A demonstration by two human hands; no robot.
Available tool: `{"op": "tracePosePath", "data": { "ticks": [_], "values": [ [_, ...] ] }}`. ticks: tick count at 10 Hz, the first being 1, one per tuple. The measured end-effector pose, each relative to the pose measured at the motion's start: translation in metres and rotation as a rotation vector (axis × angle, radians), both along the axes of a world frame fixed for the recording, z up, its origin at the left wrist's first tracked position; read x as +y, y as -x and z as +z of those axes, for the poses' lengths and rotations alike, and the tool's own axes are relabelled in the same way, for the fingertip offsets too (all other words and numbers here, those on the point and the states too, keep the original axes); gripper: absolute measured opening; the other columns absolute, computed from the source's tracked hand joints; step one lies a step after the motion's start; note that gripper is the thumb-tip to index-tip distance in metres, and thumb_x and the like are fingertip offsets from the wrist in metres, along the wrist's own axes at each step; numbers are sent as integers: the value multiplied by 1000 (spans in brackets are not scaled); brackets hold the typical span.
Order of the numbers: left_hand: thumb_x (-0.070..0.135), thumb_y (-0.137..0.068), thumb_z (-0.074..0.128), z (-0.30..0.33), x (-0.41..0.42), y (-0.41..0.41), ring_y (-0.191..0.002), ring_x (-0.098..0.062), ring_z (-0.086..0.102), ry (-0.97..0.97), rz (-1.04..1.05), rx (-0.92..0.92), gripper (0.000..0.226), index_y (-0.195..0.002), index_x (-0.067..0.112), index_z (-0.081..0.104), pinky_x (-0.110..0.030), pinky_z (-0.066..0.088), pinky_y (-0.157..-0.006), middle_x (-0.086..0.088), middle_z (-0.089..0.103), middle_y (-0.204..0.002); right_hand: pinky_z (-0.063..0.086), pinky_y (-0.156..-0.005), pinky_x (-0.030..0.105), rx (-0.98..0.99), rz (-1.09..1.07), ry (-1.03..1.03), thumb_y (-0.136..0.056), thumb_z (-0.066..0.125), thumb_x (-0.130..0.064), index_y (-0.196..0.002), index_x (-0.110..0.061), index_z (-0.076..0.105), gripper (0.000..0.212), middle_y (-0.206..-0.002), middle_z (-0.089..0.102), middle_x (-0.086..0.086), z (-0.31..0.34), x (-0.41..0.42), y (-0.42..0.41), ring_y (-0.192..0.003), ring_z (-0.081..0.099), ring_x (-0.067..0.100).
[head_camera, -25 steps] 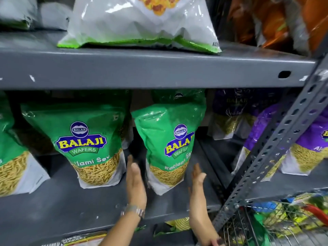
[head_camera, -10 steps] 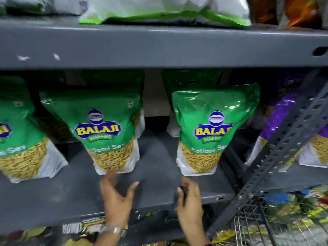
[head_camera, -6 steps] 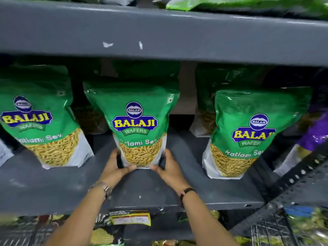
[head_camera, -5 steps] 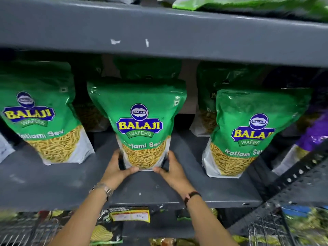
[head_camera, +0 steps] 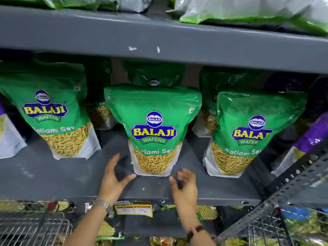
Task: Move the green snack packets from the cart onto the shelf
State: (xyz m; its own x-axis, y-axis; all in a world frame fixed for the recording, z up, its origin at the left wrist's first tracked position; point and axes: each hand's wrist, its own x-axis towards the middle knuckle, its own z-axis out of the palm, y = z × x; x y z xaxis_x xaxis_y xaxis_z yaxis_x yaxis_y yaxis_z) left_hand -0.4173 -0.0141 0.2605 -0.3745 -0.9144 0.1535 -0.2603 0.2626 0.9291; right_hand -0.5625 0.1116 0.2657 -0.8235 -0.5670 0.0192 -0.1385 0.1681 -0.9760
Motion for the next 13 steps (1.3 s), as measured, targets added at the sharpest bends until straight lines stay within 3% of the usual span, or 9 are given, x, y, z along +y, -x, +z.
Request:
{"op": "tracePosePath", "data": {
  "ticks": [1, 2, 3, 5, 6, 8, 10, 11, 13],
  "values": [
    [2, -64, 74, -8, -17, -47, -115, -31, 45, 24, 252, 27, 58, -115, 7, 46, -35, 34, -96, -14, 44, -121, 42, -68, 5, 27, 140, 26, -81, 59, -2, -82, -30, 50, 29, -82, 60, 0, -4, -4, -42, -80, 58, 19],
    [1, -62, 76, -9, -45, -90, -117, -36, 42, -45, 419, 76, 67, -118, 10, 38, -44, 36, -101, -11, 36, -118, 40, -81, 10, 162, 447, -30, -85, 54, -4, -102, -19, 57, 22, -97, 59, 3, -4, -29, -80, -92, 58, 17],
    [2, -62, 76, -4, -80, -121, -131, -25, 27, -116, 371, 52, 93, -135, 14, 19, -40, 26, -110, -12, 21, -143, 21, -93, 5, 212, 676, -97, -90, 51, -16, -131, -10, 35, 45, -134, 44, 8, 0, -78, -109, -121, 39, 12],
    [21, -56, 80, 12, -145, -145, -135, -4, 8, -162, 19, 66, 121, -140, 20, -8, -23, 18, -104, 10, 5, -147, 6, -99, 5, 71, 676, -93, -82, 64, -14, -139, -6, -7, 91, -153, 5, 8, 13, -180, -120, -134, 7, 8],
    [17, -56, 81, 13, -155, -140, -133, -17, 28, -149, -44, 85, 109, -139, 17, 10, -29, 27, -103, 5, 28, -139, 26, -104, 22, 51, 709, -95, -79, 66, -11, -139, -6, 12, 80, -148, 28, 9, 10, -204, -118, -136, 27, 19],
    [-9, -62, 72, 7, -144, -146, -118, -19, 42, -140, -9, 73, 86, -132, 5, 25, -32, 34, -98, -16, 44, -135, 37, -80, 5, 146, 654, -63, -76, 69, -11, -121, -12, 42, 53, -118, 55, 1, 7, -184, -123, -108, 49, 12],
    [-7, -60, 74, 5, -119, -153, -112, -14, 45, -119, -84, 39, 83, -129, 8, 30, -6, 38, -83, -6, 48, -123, 39, -84, 22, 114, 614, -50, -75, 70, -16, -118, -22, 40, 52, -111, 52, -10, -1, -147, -130, -106, 47, 6],
    [-3, -60, 76, 3, -117, -155, -117, -17, 44, -107, -94, 21, 83, -129, 9, 31, -27, 35, -96, -6, 49, -125, 40, -81, 21, 119, 597, -51, -74, 71, -19, -118, -25, 40, 54, -114, 56, -8, 0, -142, -134, -107, 49, 7],
    [-3, -61, 75, 5, -111, -154, -127, -18, 36, -89, -38, 23, 93, -136, 11, 21, -36, 28, -107, -9, 37, -141, 37, -100, 25, 92, 565, -42, -74, 71, -21, -135, -17, 27, 75, -139, 45, 2, 6, -138, -135, -127, 41, 14]
  ]
}}
